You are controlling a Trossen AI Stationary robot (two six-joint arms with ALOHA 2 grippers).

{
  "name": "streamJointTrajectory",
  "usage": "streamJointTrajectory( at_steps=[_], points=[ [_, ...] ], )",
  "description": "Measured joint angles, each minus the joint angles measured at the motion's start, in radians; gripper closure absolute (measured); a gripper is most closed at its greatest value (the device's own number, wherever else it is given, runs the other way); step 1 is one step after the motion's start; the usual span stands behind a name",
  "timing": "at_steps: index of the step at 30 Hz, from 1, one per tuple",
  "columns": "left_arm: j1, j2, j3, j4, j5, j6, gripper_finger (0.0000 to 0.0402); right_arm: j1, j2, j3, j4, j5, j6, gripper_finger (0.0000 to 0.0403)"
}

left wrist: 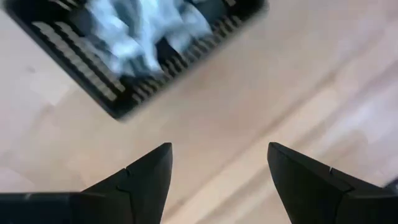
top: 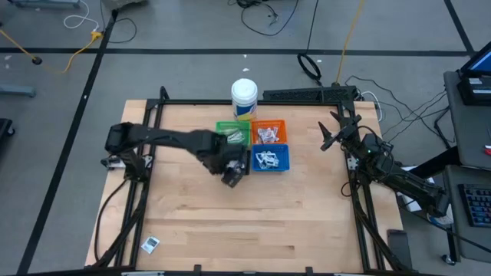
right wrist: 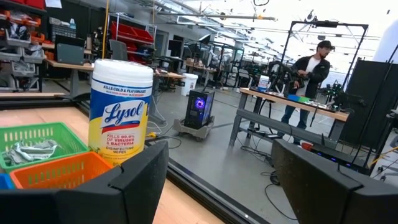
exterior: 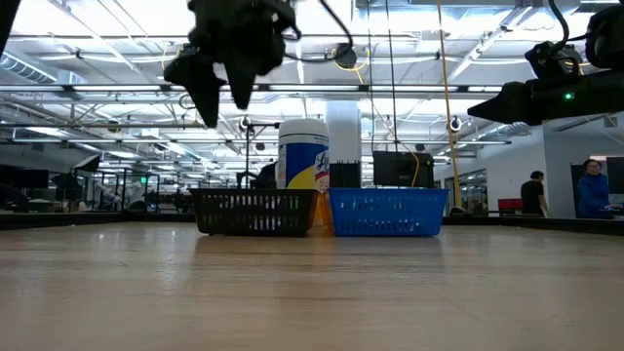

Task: Pick & Place First Aid Supplies
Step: Put the black towelette pack into the black basket

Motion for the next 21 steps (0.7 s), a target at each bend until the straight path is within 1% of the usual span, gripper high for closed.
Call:
streamJointTrajectory(
  at_steps=[10,16,21],
  points=[
    [-0.252,-0.038,-0.001,0.001,-0.004,-0.165,0.0133,0.0,0.0,0.0,0.0,0.0,0.0,0.0124],
    [-0.405,-0.04,-0.002,-0.002,-0.003,-0.259,0.0133,0.0,0.0,0.0,0.0,0.0,0.0,0.0124],
    [-0.54,-0.04,-0.002,-0.004,0.0,-0.373,0.0133,0.0,0.0,0.0,0.0,0.0,0.0,0.0124]
  ],
)
